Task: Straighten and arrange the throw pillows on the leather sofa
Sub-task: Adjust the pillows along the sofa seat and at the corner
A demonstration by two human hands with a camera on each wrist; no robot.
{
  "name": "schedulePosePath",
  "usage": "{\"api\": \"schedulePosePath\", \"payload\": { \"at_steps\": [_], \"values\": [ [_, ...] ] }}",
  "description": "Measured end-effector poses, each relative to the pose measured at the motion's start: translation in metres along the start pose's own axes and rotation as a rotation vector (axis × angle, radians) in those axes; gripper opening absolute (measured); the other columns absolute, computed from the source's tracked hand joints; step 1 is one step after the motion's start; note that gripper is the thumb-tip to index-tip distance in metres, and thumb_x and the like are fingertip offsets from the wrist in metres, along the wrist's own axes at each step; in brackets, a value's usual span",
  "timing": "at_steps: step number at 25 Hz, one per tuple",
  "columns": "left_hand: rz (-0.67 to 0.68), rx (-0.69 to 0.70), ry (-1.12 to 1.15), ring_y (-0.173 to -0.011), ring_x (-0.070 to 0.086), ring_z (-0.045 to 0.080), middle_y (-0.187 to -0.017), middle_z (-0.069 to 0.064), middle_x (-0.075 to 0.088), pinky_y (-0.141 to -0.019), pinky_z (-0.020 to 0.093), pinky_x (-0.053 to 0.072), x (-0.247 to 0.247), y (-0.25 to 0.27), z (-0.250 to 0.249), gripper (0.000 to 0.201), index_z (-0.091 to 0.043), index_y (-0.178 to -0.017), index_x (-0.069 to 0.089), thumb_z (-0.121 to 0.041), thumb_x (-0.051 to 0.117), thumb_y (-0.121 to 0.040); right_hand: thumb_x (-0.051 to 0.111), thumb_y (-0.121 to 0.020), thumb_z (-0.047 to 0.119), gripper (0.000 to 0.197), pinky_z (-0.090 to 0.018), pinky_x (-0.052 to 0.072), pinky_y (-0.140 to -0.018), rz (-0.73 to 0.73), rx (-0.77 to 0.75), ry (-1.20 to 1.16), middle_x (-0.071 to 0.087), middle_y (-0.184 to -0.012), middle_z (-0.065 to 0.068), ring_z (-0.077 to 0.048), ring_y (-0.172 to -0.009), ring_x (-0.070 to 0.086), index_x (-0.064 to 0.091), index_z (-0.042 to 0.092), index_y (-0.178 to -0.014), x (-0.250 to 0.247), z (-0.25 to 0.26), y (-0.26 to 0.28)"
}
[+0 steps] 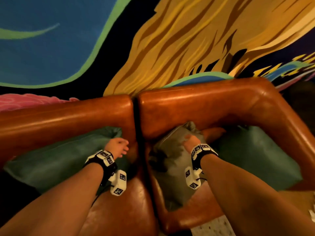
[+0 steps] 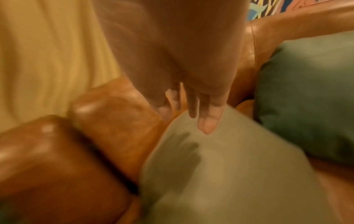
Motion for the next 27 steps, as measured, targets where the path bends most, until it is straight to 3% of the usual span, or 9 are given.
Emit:
{"api": "schedulePosePath", "payload": {
  "at_steps": [3, 6, 8, 10, 13, 16, 21, 24, 27],
  "values": [
    [0.146, -0.261, 0.073, -0.053, 0.058, 0.013, -0.075, 0.004, 0.061, -0.053, 0.022, 0.043, 0.092, -0.009, 0.018, 0.014, -0.013, -0.105, 0.056, -0.024, 0.049, -0.101, 0.049, -0.095, 0.018, 0.027, -0.037, 0.051, -0.09, 0.03, -0.024, 0.138, 0.065, -0.122, -0.013, -0.032, -0.11, 0.063, 0.064, 0.008, -0.116, -0.032, -0.035, -0.063],
    [0.116, -0.31, 0.176, -0.078, 0.057, 0.02, -0.091, 0.008, 0.062, -0.065, 0.027, 0.045, 0.164, -0.018, 0.022, 0.029, -0.012, -0.102, 0.06, -0.04, 0.054, -0.097, 0.054, -0.093, 0.035, 0.042, -0.039, 0.047, -0.099, 0.094, -0.12, 0.128, 0.062, -0.131, -0.01, -0.032, -0.118, 0.059, 0.055, 0.02, -0.131, -0.033, -0.06, -0.118],
    [0.061, -0.31, 0.148, -0.089, 0.061, 0.024, -0.093, 0.005, 0.065, -0.072, 0.031, 0.05, 0.203, -0.026, 0.02, 0.038, -0.017, -0.09, 0.065, -0.055, 0.06, -0.089, 0.05, -0.086, 0.061, 0.069, -0.049, 0.034, -0.112, 0.194, -0.194, 0.201, 0.048, -0.148, -0.005, -0.035, -0.135, 0.044, 0.037, 0.031, -0.146, -0.021, -0.075, -0.138],
    [0.022, -0.287, 0.051, -0.089, 0.068, 0.027, -0.09, 0.007, 0.073, -0.083, 0.037, 0.054, 0.221, -0.031, 0.015, 0.05, -0.014, -0.084, 0.072, -0.063, 0.064, -0.08, 0.047, -0.085, 0.068, 0.074, -0.057, 0.022, -0.115, 0.218, -0.225, 0.34, 0.036, -0.156, -0.002, -0.038, -0.144, 0.026, 0.031, 0.033, -0.149, -0.012, -0.085, -0.15],
    [-0.045, -0.271, 0.031, -0.089, 0.072, 0.032, -0.09, 0.014, 0.076, -0.09, 0.046, 0.056, 0.234, -0.042, 0.012, 0.058, -0.007, -0.083, 0.075, -0.062, 0.07, -0.066, 0.065, -0.085, 0.05, 0.051, -0.051, 0.034, -0.111, 0.144, -0.21, 0.198, 0.053, -0.143, -0.004, -0.037, -0.136, 0.039, 0.057, 0.029, -0.131, -0.03, -0.088, -0.161],
    [-0.108, -0.197, 0.093, -0.091, 0.072, 0.031, -0.091, 0.012, 0.076, -0.09, 0.048, 0.056, 0.234, -0.044, -0.02, 0.067, -0.008, -0.087, 0.076, -0.064, 0.075, -0.051, 0.077, -0.08, 0.027, 0.018, -0.033, 0.05, -0.09, 0.048, -0.186, -0.096, 0.067, -0.108, -0.005, -0.026, -0.105, 0.061, 0.066, 0.025, -0.093, -0.079, -0.106, -0.167],
    [-0.139, 0.03, 0.298, -0.089, 0.074, 0.027, -0.09, 0.009, 0.078, -0.091, 0.05, 0.057, 0.235, -0.022, -0.129, 0.027, -0.022, -0.085, 0.08, -0.035, 0.085, -0.061, 0.082, -0.072, 0.015, 0.031, -0.051, 0.057, -0.079, 0.057, -0.214, -0.35, 0.058, -0.074, -0.003, -0.031, -0.08, 0.065, 0.052, 0.021, -0.071, -0.133, -0.151, -0.16],
    [-0.13, 0.023, 0.322, -0.099, 0.071, 0.028, -0.104, 0.013, 0.075, -0.097, 0.047, 0.054, 0.233, -0.024, -0.139, 0.043, -0.01, -0.104, 0.077, -0.025, 0.089, -0.065, 0.077, -0.076, 0.006, 0.032, -0.049, 0.057, -0.075, 0.036, -0.28, -0.488, 0.055, -0.073, -0.006, -0.023, -0.073, 0.059, 0.049, 0.019, -0.07, -0.149, -0.163, -0.152],
    [-0.094, 0.043, 0.128, -0.104, 0.07, 0.024, -0.111, 0.008, 0.074, -0.099, 0.043, 0.052, 0.235, -0.031, -0.138, 0.065, -0.01, -0.112, 0.074, -0.042, 0.09, -0.058, 0.081, -0.072, 0.006, 0.033, -0.045, 0.057, -0.072, 0.037, -0.278, -0.515, 0.057, -0.072, -0.007, -0.022, -0.071, 0.06, 0.052, 0.02, -0.067, -0.148, -0.177, -0.152]
  ]
}}
Point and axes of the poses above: each hand's wrist, its own y-axis away from the middle knuckle, its own x-axis out of the palm, z = x × y, the point moved 6 cm from there along -y, towards the middle knuckle
